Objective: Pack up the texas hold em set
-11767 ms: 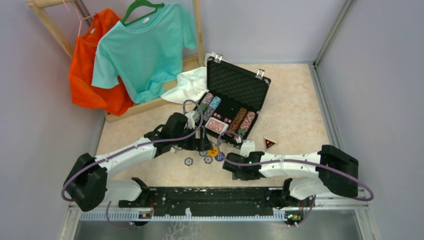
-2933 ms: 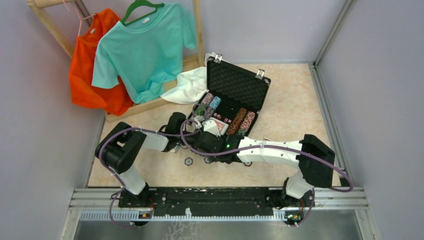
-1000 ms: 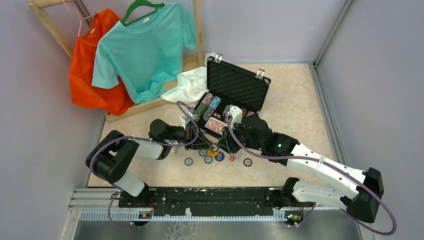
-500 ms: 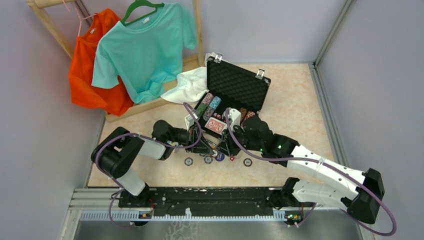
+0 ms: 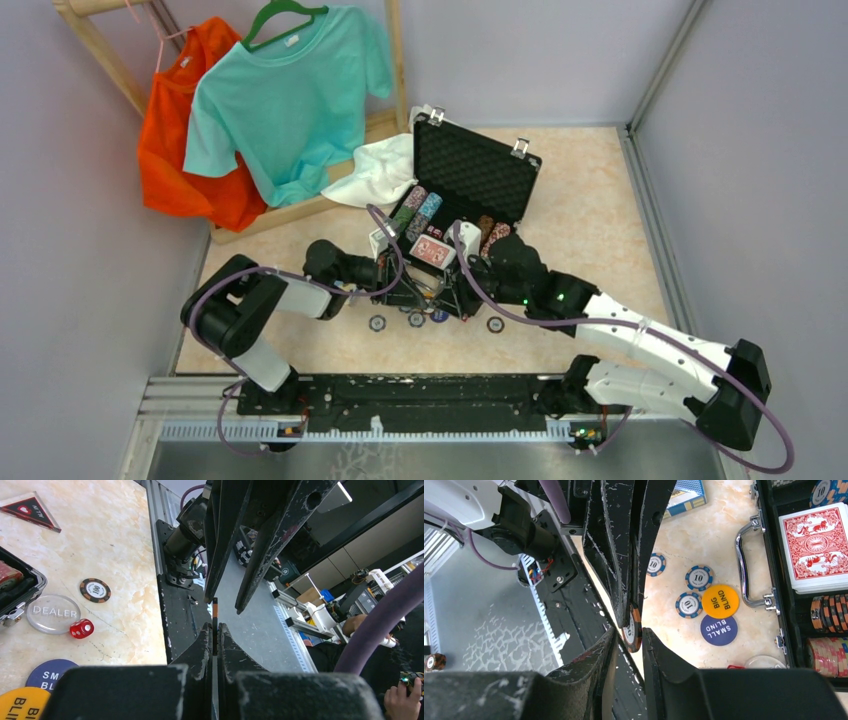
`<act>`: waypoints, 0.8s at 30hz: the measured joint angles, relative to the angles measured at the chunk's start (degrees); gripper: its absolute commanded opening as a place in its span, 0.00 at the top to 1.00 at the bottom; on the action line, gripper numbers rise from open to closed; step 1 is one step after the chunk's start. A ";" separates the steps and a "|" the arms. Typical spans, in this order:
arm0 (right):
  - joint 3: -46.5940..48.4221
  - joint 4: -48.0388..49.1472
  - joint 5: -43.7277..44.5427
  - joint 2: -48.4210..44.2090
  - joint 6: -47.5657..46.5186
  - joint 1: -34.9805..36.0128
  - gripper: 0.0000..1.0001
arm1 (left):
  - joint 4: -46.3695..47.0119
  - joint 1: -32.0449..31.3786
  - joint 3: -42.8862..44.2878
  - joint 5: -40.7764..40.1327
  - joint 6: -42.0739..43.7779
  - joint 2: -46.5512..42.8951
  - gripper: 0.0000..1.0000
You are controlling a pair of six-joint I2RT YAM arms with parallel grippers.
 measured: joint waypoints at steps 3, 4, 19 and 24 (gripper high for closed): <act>-0.37 0.39 -0.70 0.09 0.09 0.00 0.84 | 0.00 -0.13 0.00 0.02 -0.04 -0.50 1.00; -0.37 0.39 -0.83 0.13 0.26 0.00 0.87 | 0.02 -0.22 0.00 0.09 -0.09 -0.72 1.00; -1.16 2.40 -1.46 0.76 1.40 -0.26 1.00 | 0.09 -0.22 -0.13 0.57 0.00 -1.29 0.68; -2.29 3.52 -0.02 0.39 1.38 -0.35 1.00 | 0.13 0.26 -0.15 -1.05 -0.33 -1.03 0.57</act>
